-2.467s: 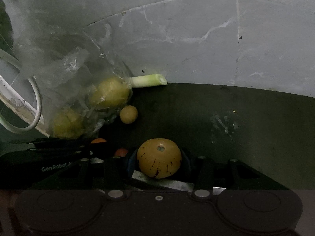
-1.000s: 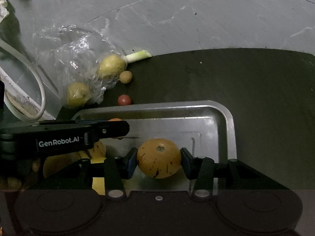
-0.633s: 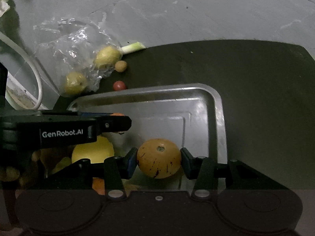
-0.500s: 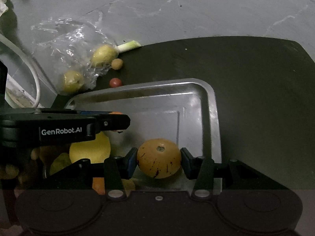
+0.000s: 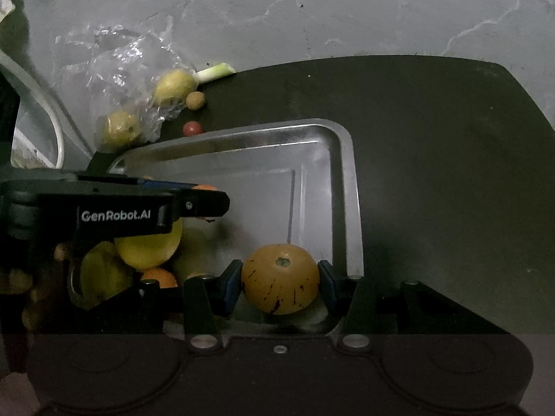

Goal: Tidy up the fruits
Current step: 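Carry the brown fruit in the right tool and small orange in the left tool over the tray, then open the right tool to drop the brown fruit while the left tool releases the small orange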

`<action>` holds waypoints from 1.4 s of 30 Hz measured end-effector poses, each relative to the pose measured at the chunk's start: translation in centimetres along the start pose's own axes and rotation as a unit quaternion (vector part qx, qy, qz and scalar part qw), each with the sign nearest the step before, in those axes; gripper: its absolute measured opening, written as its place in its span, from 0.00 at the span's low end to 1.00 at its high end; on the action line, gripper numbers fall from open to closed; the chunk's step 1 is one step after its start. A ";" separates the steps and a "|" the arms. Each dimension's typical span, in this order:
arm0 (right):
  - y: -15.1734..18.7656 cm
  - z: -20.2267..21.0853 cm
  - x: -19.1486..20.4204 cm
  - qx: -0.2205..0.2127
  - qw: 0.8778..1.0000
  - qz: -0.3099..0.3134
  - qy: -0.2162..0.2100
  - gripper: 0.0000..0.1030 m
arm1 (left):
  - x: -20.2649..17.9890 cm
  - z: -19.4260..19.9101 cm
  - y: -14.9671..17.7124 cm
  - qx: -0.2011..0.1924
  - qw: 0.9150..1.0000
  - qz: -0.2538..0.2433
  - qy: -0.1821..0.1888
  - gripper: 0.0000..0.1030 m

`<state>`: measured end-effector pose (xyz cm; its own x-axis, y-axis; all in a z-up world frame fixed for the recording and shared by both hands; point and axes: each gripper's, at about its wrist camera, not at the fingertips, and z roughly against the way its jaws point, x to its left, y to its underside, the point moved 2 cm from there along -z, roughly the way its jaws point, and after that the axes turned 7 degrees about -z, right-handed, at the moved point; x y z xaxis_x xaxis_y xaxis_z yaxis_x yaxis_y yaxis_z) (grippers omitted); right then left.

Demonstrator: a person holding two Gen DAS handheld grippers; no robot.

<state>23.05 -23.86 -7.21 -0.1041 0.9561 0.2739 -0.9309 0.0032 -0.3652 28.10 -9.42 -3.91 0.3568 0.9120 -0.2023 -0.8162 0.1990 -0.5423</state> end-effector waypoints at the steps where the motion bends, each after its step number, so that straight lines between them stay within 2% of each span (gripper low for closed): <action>1: 0.1 0.1 0.1 0.000 1.000 0.003 0.002 0.47 | 0.1 0.0 0.0 0.001 1.000 -0.002 0.000 0.29; 20: 0.6 0.3 1.0 0.016 0.999 0.048 0.010 0.49 | 0.1 0.5 0.1 -0.005 1.000 0.006 0.005 0.31; 25: 0.7 0.3 1.2 0.022 0.998 0.057 0.008 0.50 | 0.0 1.0 0.2 -0.010 1.000 0.012 0.019 0.46; 30: 1.0 0.6 1.9 0.035 0.996 0.079 0.010 0.60 | -0.3 2.2 0.3 -0.019 1.000 0.007 0.021 0.59; 33: 1.2 1.0 2.4 0.038 0.994 0.099 0.009 0.70 | -0.5 3.4 0.4 -0.026 0.999 -0.006 0.026 0.76; 34: 1.3 1.1 2.6 0.039 0.994 0.105 0.009 0.72 | -0.6 3.7 0.5 -0.028 0.999 -0.010 0.021 0.85; 35: 1.4 1.2 2.7 0.041 0.993 0.111 0.010 0.75 | -0.8 4.1 0.6 -0.031 0.999 -0.013 0.015 0.90; 38: 1.8 1.5 2.8 0.044 0.992 0.119 0.011 0.81 | -0.7 5.0 1.0 -0.032 0.999 -0.016 0.004 0.94; 42: 1.9 1.9 2.3 0.047 0.992 0.112 0.016 0.87 | 0.2 6.1 2.0 -0.023 1.000 0.003 -0.009 0.98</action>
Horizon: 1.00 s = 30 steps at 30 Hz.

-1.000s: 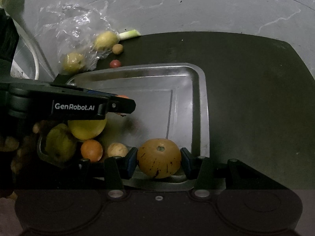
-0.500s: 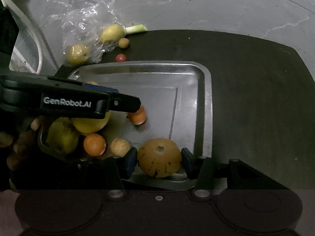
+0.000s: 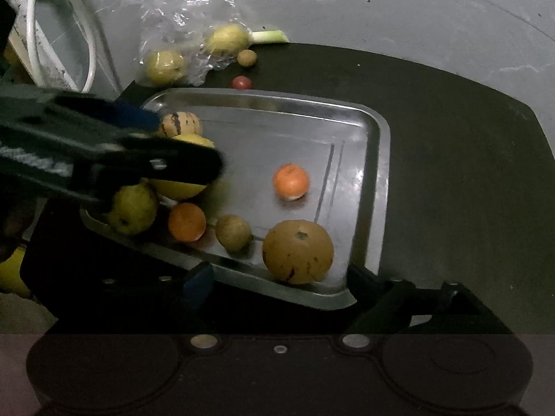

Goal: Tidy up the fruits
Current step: 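Open the right tool to drop the brown fruit while the left tool releases the small orange, then move both open tools from the tray back toward the plastic bag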

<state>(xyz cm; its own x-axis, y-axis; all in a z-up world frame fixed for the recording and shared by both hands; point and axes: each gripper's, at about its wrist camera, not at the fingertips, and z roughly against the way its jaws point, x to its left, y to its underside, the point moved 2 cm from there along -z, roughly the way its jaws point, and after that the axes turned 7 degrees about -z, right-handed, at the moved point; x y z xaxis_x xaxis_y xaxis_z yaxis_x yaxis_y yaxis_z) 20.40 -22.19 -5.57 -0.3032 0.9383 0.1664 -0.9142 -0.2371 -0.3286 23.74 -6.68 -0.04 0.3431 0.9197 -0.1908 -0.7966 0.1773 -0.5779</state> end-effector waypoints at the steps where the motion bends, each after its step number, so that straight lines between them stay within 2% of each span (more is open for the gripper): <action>1: 0.1 0.1 -0.2 0.002 1.000 -0.001 0.001 0.89 | 0.3 0.3 0.4 0.006 1.000 0.004 -0.003 0.99; 5: 0.3 0.2 -0.2 0.012 1.000 0.006 0.007 0.91 | 1.4 1.4 2.0 0.033 0.999 0.018 -0.008 0.99; 9: 0.4 0.1 0.5 0.020 0.998 0.039 0.032 0.94 | 2.2 2.6 3.4 0.060 0.997 0.037 -0.007 0.99; 16: -0.1 0.0 0.8 0.015 0.998 0.059 0.033 0.95 | 3.6 3.4 5.3 0.104 0.992 0.063 -0.039 0.99; 21: -0.5 0.1 1.1 0.004 0.998 0.065 0.027 0.96 | 4.4 3.7 6.1 0.112 0.989 0.087 -0.044 0.99; 30: -1.3 -0.1 1.5 -0.015 0.997 0.074 0.016 0.96 | 5.2 3.9 6.1 0.112 0.986 0.097 -0.072 0.99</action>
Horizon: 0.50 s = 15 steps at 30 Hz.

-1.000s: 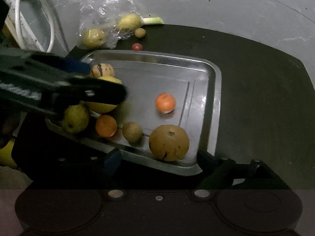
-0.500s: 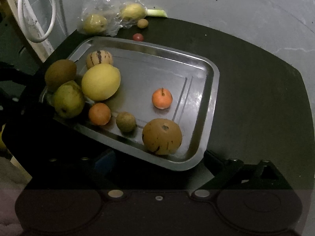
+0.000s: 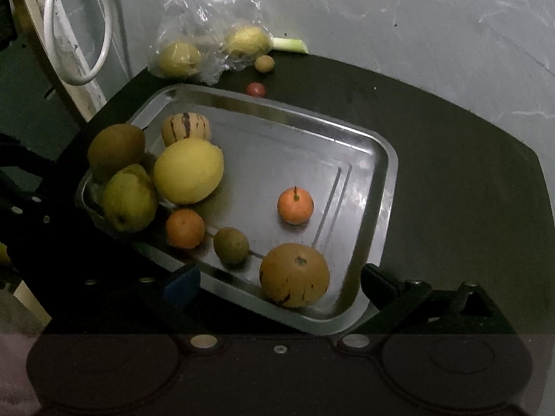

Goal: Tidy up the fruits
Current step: 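Move both open tools from the tray back toward the plastic bag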

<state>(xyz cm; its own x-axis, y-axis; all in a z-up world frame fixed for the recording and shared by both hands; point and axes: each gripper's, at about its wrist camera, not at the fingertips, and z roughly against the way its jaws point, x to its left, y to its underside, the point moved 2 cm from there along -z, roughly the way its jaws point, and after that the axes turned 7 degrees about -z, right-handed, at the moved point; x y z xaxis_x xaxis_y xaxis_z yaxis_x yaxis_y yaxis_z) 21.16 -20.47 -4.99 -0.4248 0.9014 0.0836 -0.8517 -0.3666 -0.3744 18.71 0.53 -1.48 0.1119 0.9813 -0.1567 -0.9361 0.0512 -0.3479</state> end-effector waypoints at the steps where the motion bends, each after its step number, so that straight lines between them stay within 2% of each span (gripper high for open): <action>1: -0.1 0.0 0.0 -0.002 1.000 0.000 0.000 0.96 | 0.1 0.0 -0.1 0.000 1.000 0.001 -0.005 0.99; 7: -0.7 0.0 -0.2 -0.020 1.000 0.003 0.002 0.99 | 0.5 0.0 -0.7 -0.004 1.000 0.003 -0.027 0.99; 15: -1.6 -0.4 -0.6 -0.036 0.999 0.006 0.008 0.99 | 0.3 -0.2 -2.2 -0.019 0.999 0.010 -0.037 0.99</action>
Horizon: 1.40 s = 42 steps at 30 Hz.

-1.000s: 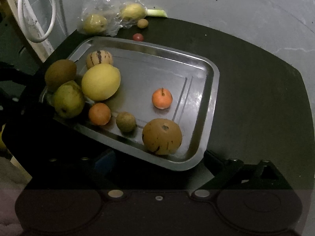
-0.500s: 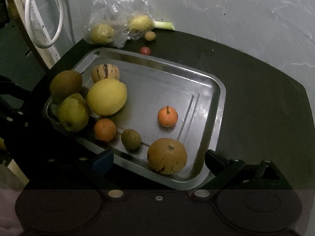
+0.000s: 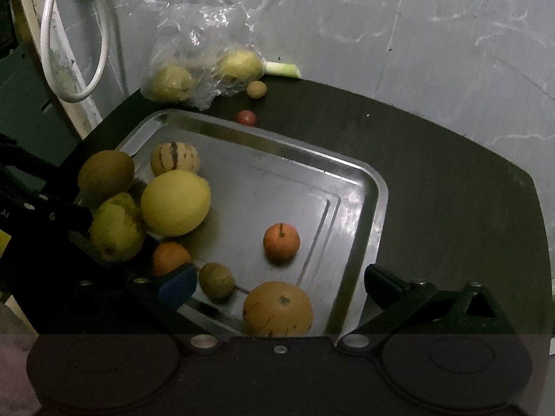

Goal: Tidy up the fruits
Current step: 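Move both open tools from the tray back toward the plastic bag, then close the right tool on the red cherry tomato while the left tool grasps a small tan fruit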

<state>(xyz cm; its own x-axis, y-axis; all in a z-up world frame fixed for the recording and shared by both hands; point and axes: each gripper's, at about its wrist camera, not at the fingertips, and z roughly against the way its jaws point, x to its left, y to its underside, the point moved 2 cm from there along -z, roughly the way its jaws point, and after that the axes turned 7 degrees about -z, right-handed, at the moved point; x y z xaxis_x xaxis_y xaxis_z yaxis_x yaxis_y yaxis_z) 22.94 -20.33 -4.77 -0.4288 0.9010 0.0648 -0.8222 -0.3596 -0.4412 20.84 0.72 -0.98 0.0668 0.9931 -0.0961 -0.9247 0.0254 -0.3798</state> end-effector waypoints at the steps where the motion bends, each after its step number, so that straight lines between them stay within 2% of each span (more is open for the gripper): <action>1: -0.2 -0.1 -0.1 -0.003 1.000 0.000 0.001 0.99 | 0.1 0.0 -0.2 -0.001 1.000 0.003 -0.001 0.99; 12: -1.7 -0.6 -1.0 -0.031 0.999 -0.011 0.013 0.99 | 2.3 -0.9 -4.2 -0.027 0.997 0.066 -0.015 0.99; 26: -4.0 -2.6 0.1 -0.040 0.999 -0.005 -0.002 0.99 | -0.1 -2.7 -11.5 -0.069 0.997 0.031 0.016 0.99; 33: -6.3 -4.0 1.0 -0.068 0.997 -0.024 -0.018 0.99 | -0.7 -4.6 -15.6 -0.092 0.995 0.025 0.037 0.99; 38: -7.0 -5.2 2.3 -0.085 0.996 -0.004 -0.024 0.99 | -0.8 -6.7 -17.5 -0.078 0.995 0.041 0.052 0.99; 42: -7.3 -5.8 3.3 -0.094 0.995 0.031 -0.011 0.99 | -1.6 -8.2 -18.4 -0.057 0.995 0.031 0.071 0.99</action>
<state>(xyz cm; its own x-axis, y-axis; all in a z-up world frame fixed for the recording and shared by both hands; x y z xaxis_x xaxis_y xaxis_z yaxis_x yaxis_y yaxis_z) 29.71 -13.27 -6.56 -0.4870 0.8719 0.0508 -0.7099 -0.3613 -0.6045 40.84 -2.30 -1.32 0.0714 0.9662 -0.2478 -0.8806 -0.0556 -0.4706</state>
